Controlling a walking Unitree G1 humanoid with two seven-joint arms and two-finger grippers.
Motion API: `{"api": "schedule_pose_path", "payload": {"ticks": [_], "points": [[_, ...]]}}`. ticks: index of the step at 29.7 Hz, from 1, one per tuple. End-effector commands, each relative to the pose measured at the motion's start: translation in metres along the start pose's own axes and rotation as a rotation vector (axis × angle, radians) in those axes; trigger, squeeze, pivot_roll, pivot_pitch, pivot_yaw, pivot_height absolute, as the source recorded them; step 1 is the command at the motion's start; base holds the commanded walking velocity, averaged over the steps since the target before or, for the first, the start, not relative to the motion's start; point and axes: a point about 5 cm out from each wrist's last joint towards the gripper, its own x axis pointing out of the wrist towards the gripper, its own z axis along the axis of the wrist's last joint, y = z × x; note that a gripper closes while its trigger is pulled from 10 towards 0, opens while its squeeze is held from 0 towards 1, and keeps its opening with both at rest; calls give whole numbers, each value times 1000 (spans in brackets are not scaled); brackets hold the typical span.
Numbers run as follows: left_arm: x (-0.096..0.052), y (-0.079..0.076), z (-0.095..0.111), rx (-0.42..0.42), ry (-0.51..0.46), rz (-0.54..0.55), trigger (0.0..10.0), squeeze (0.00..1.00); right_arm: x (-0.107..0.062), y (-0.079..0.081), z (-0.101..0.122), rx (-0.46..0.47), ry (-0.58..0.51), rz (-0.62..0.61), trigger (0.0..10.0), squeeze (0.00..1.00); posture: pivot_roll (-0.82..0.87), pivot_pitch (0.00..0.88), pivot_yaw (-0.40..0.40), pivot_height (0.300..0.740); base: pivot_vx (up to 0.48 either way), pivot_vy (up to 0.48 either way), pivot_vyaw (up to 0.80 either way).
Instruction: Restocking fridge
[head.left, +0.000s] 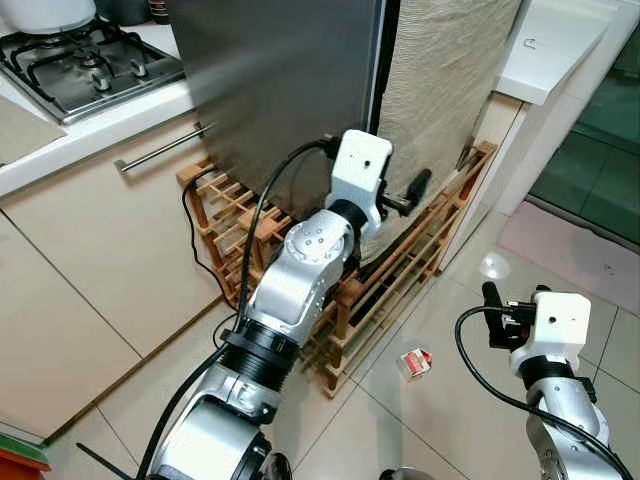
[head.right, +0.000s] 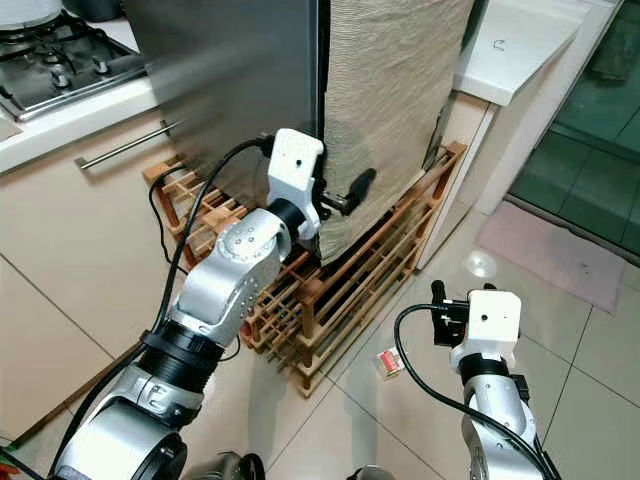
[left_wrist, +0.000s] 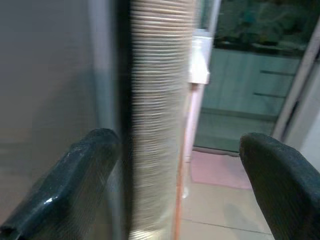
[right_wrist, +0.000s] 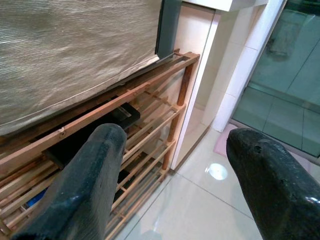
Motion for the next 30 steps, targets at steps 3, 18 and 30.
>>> {"api": "schedule_pose_path", "payload": {"ticks": [3, 18, 30], "points": [[-12, 15, -16, -13, 52, 50, 10000, 0, -2, -4, -2, -13, 1, -8, 10000, 0, -5, 41, 20, 740, 0, 0, 0], [-10, -11, -19, -20, 13, -56, 10000, 0, 1, -2, 0, -12, -10, -3, 10000, 0, -10, 49, 22, 740, 0, 0, 0], [-6, -16, -39, -16, 35, -46, 10000, 0, 1, -3, 1, -12, -13, -10, 10000, 0, -19, 58, 21, 740, 0, 0, 0]]}}
